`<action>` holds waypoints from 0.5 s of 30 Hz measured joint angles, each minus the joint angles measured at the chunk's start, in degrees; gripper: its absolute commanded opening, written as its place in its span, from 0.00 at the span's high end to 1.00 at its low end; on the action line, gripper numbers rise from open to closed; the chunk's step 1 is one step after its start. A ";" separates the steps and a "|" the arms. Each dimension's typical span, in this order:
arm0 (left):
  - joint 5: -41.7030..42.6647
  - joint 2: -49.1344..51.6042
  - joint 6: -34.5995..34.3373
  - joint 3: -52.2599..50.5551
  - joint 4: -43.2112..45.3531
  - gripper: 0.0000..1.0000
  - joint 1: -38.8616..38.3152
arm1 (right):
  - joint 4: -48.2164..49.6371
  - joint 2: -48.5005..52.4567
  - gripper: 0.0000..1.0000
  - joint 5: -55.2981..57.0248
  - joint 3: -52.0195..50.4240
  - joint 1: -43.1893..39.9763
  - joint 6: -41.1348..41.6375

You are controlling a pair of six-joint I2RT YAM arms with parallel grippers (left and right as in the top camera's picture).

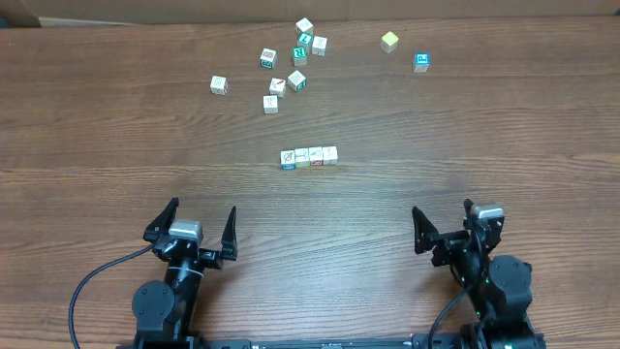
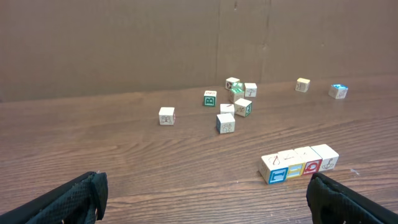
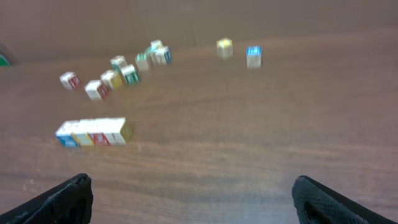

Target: Form a horizontal line

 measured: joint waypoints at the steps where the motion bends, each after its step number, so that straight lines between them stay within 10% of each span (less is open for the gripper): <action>1: 0.00 0.00 0.00 0.00 0.00 0.00 0.00 | -0.07 -1.46 0.00 0.00 0.00 0.00 0.00; 15: 0.00 0.00 0.00 0.00 0.00 0.00 0.00 | -0.07 -8.11 0.00 0.00 0.00 0.00 -0.04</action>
